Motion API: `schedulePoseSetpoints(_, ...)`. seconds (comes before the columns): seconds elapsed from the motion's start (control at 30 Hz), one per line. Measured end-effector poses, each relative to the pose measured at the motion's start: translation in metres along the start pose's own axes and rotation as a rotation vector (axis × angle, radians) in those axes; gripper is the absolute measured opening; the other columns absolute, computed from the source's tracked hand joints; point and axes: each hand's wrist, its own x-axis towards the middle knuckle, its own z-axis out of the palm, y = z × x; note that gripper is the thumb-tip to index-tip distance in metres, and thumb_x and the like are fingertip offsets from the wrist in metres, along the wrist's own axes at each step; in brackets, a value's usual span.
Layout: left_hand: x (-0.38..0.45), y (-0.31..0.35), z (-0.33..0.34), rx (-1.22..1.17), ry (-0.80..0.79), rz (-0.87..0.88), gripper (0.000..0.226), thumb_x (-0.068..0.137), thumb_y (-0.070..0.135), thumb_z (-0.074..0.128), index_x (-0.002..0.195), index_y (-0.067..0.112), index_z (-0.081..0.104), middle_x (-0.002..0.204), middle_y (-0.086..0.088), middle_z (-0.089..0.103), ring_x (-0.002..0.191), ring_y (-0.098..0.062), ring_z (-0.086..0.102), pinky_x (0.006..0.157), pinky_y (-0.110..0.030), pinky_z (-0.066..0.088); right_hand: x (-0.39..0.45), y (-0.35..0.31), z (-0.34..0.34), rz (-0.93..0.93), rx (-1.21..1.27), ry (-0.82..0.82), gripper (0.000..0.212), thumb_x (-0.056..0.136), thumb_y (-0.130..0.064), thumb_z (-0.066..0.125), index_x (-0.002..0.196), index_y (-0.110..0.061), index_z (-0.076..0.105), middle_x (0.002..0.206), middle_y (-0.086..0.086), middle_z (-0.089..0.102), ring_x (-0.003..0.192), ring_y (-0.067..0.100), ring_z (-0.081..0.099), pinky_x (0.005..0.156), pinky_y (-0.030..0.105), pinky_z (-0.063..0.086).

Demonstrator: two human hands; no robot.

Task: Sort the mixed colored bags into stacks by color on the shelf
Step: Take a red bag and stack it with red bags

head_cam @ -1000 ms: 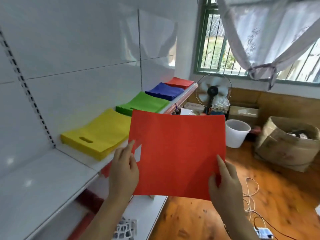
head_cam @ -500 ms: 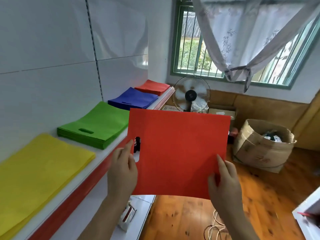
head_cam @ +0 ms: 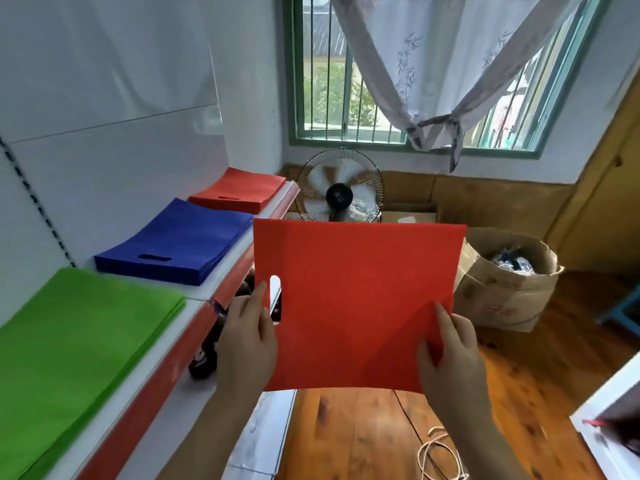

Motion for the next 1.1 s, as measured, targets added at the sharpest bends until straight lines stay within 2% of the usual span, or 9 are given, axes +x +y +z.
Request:
schedulePoseSetpoints(0.1, 0.041, -0.001, 0.053, -0.002, -0.01, 0.0, 0.045, 0.106, 0.01, 0.051, 0.15, 0.019, 0.056, 0.114, 0.014, 0.051, 0.098, 0.004, 0.056, 0.077, -0.007, 0.038, 0.054, 0.029, 0.026, -0.008, 0.011, 0.011, 0.072, 0.088, -0.002, 0.075, 0.155, -0.01, 0.049, 0.132, 0.007, 0.054, 0.106, 0.028, 0.061, 0.083, 0.04, 0.054)
schedulePoseSetpoints(0.37, 0.146, -0.002, 0.154, -0.007, 0.008, -0.1, 0.044, 0.107, 0.015, 0.051, 0.151, 0.018, 0.054, 0.116, 0.009, 0.054, 0.099, -0.011, 0.062, 0.081, -0.029, 0.056, 0.199, 0.087, 0.084, -0.027, 0.043, -0.075, 0.071, 0.091, -0.008, 0.073, 0.157, -0.012, 0.046, 0.136, 0.007, 0.052, 0.109, 0.034, 0.063, 0.088, 0.049, 0.057)
schedulePoseSetpoints(0.47, 0.178, -0.013, 0.172, 0.039, 0.05, -0.134, 0.045, 0.108, 0.018, 0.051, 0.152, 0.021, 0.053, 0.122, 0.01, 0.055, 0.104, -0.007, 0.06, 0.086, -0.025, 0.055, 0.246, 0.087, 0.119, -0.043, 0.064, -0.124, 0.073, 0.093, -0.013, 0.07, 0.16, -0.019, 0.041, 0.143, 0.003, 0.049, 0.113, 0.033, 0.062, 0.084, 0.053, 0.058)
schedulePoseSetpoints(0.6, 0.23, -0.041, 0.195, 0.047, 0.106, -0.211, 0.046, 0.108, 0.024, 0.048, 0.154, 0.029, 0.051, 0.126, 0.011, 0.055, 0.105, -0.009, 0.062, 0.084, -0.026, 0.057, 0.304, 0.084, 0.176, -0.113, 0.115, -0.184, 0.076, 0.09, -0.005, 0.073, 0.159, -0.013, 0.043, 0.144, 0.005, 0.05, 0.123, 0.03, 0.057, 0.092, 0.041, 0.052)
schedulePoseSetpoints(0.73, 0.289, -0.071, 0.222, 0.045, 0.188, -0.226, 0.045, 0.107, 0.019, 0.048, 0.152, 0.026, 0.052, 0.121, 0.012, 0.053, 0.104, 0.0, 0.058, 0.077, -0.013, 0.044, 0.37, 0.08, 0.234, -0.164, 0.133, -0.215, 0.073, 0.089, -0.001, 0.069, 0.158, -0.012, 0.045, 0.143, 0.005, 0.05, 0.123, 0.028, 0.056, 0.096, 0.034, 0.046)
schedulePoseSetpoints(0.83, 0.331, -0.089, 0.236, 0.038, 0.221, -0.277, 0.045, 0.108, 0.017, 0.048, 0.152, 0.028, 0.052, 0.124, 0.014, 0.053, 0.103, -0.004, 0.059, 0.077, -0.015, 0.045, 0.422, 0.071, 0.27, -0.188, 0.132, -0.246, 0.073, 0.089, -0.001, 0.066, 0.157, -0.013, 0.045, 0.144, 0.008, 0.049, 0.123, 0.036, 0.057, 0.097, 0.044, 0.052)
schedulePoseSetpoints(0.9, 0.358, -0.1, 0.241, 0.036, 0.269, -0.279, 0.046, 0.107, 0.017, 0.048, 0.152, 0.029, 0.052, 0.123, 0.017, 0.052, 0.101, 0.003, 0.058, 0.073, -0.016, 0.045, 0.452, 0.06, 0.293, -0.243, 0.154, -0.258, 0.074, 0.089, -0.003, 0.066, 0.158, -0.016, 0.044, 0.145, 0.006, 0.048, 0.117, 0.037, 0.06, 0.091, 0.048, 0.055)
schedulePoseSetpoints(0.97, 0.382, -0.112, 0.244, 0.071, 0.3, -0.267, 0.046, 0.107, 0.016, 0.049, 0.152, 0.027, 0.051, 0.125, 0.019, 0.05, 0.1, 0.013, 0.054, 0.074, -0.01, 0.041, 0.481, 0.052, 0.319, -0.277, 0.172, -0.251, 0.075, 0.088, -0.002, 0.067, 0.158, -0.015, 0.044, 0.144, 0.006, 0.048, 0.112, 0.035, 0.062, 0.089, 0.045, 0.055)
schedulePoseSetpoints(1.1, 0.406, -0.134, 0.242, 0.166, 0.363, -0.314, 0.046, 0.106, 0.012, 0.051, 0.15, 0.023, 0.054, 0.128, 0.009, 0.056, 0.098, 0.008, 0.048, 0.074, -0.003, 0.039, 0.514, 0.039, 0.367, -0.283, 0.212, -0.295, 0.077, 0.086, 0.002, 0.066, 0.158, -0.015, 0.045, 0.142, 0.005, 0.049, 0.112, 0.033, 0.062, 0.09, 0.04, 0.051)
